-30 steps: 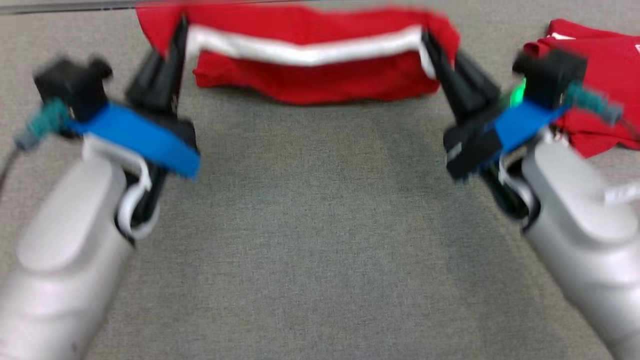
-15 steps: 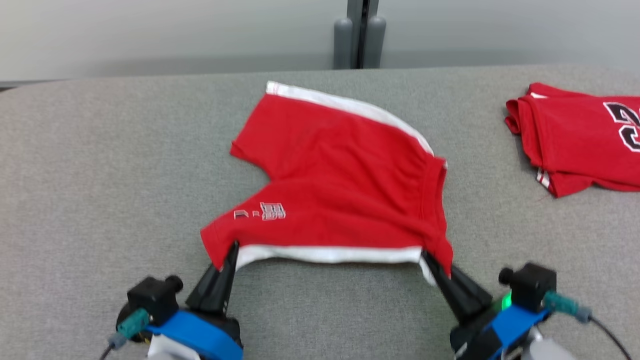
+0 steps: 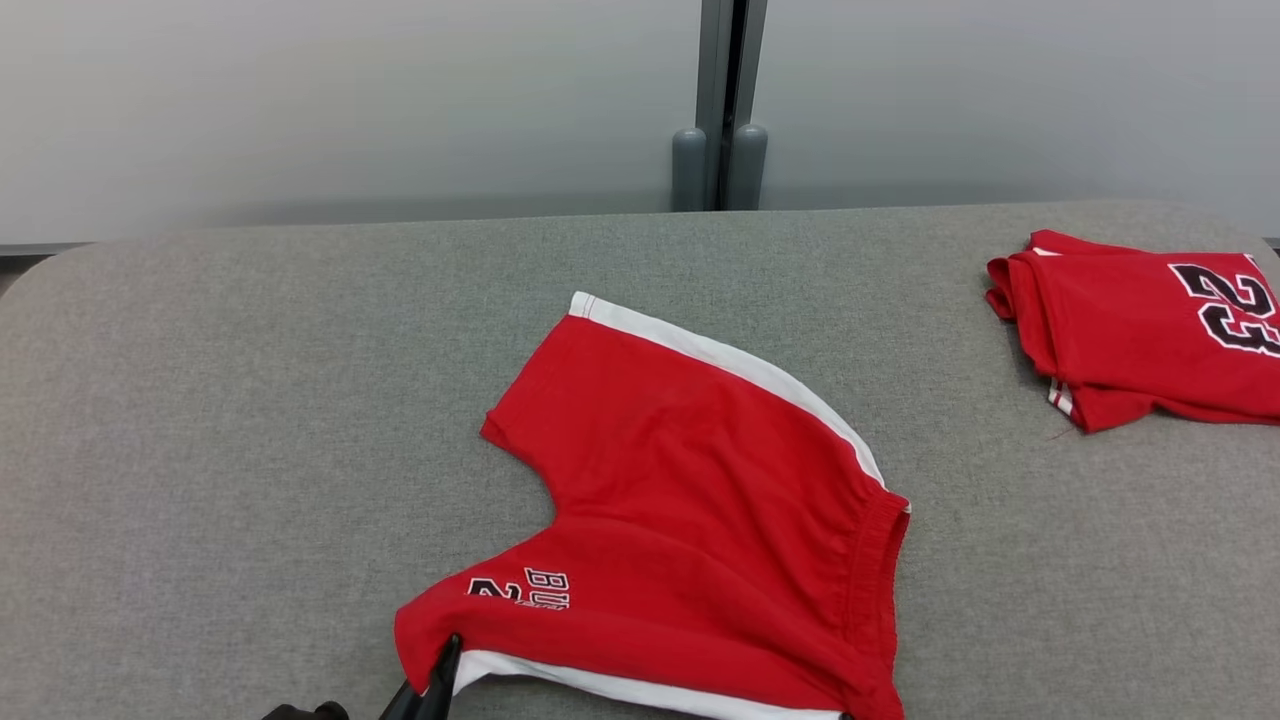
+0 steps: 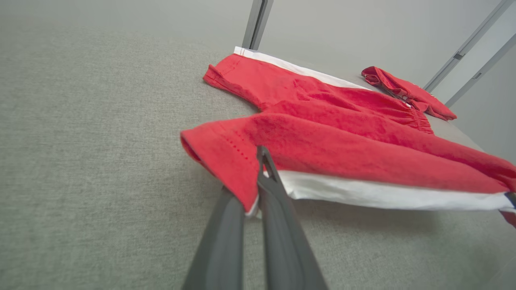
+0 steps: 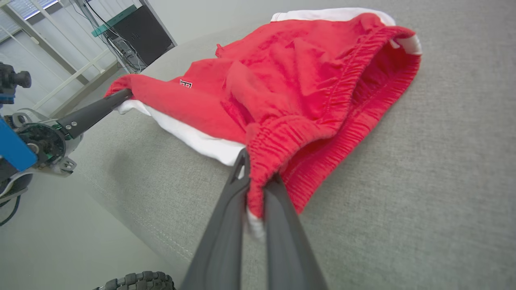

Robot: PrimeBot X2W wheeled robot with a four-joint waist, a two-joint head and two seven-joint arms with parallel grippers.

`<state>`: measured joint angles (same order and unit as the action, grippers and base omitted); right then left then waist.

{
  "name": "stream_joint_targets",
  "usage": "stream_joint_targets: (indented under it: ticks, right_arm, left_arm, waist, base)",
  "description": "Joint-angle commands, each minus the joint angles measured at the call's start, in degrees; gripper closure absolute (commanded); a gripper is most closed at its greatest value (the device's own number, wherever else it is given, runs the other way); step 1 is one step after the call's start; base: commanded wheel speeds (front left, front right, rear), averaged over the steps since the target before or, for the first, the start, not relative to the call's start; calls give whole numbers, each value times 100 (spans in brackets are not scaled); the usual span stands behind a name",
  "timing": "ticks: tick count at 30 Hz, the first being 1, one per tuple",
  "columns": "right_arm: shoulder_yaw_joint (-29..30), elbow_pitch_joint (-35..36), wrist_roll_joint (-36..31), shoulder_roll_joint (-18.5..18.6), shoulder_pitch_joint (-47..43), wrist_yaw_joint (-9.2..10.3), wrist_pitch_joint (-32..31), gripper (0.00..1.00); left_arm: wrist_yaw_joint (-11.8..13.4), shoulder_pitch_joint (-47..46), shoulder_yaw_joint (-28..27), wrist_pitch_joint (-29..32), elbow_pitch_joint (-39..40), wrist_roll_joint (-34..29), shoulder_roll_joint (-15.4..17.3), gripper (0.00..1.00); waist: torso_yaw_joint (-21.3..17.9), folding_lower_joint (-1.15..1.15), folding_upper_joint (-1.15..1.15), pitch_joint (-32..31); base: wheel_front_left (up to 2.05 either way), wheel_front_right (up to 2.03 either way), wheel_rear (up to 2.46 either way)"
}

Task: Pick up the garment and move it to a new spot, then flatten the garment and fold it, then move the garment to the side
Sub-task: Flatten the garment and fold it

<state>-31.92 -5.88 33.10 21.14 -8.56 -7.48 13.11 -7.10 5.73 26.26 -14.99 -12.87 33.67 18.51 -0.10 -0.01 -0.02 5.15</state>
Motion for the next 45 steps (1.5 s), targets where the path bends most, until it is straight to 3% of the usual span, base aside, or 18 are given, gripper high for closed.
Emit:
stream_joint_targets:
  ticks: [1,11,17,28,38,39,41,42,43,45]
  right_arm:
    - [88,138,-48,-50,-124,-3,-51,100]
    - [451,525,-196,-298,220,-4,-218,100]
    - [592,553,-200,-473,905,-4,-245,100]
    - [741,-125,-349,-1008,2447,-4,-286,100]
    - [819,-797,-640,-1438,3065,-4,-343,100]
    - [847,-827,-659,-1461,3069,-3,-308,67]
    - [887,-886,-698,-1496,3047,-3,-289,72]
    - [908,-888,-707,-1506,3036,-4,-266,42]
    - [923,-909,-702,-1516,3009,-4,-260,0]
    - [953,-892,-723,-1507,2913,-3,-238,0]
  left_arm:
    - [-39,23,-65,-26,35,-41,74,100]
    - [-49,-776,105,68,63,-201,321,100]
    - [-39,-1736,285,312,-41,-130,683,100]
    - [-39,-3705,935,830,-511,92,1346,100]
    - [-39,-4740,1698,736,-1211,421,1426,100]
    - [-39,-4805,1739,663,-1272,444,1418,64]
    - [-40,-4865,1850,545,-1410,490,1378,0]
    - [-40,-4887,1896,504,-1470,525,1349,0]
    - [-40,-4920,1946,442,-1529,541,1327,0]
    - [-40,-4949,2020,339,-1640,580,1284,0]
  waist:
    - [-7,1,2,39]
    - [-182,1,2,374]
    - [-419,1,2,851]
    - [-849,1,2,1730]
    - [-1046,1,2,1963]
    - [-1052,1,2,1961]
    - [-1050,1,2,1951]
    - [-1048,1,2,1946]
    - [-1041,1,2,1935]
    - [-1020,1,2,1892]
  base:
    - [0,0,0]
    - [0,0,0]
    - [0,0,0]
    - [0,0,0]
    - [0,0,0]
    - [0,0,0]
    - [0,0,0]
    - [0,0,0]
    - [0,0,0]
    - [0,0,0]
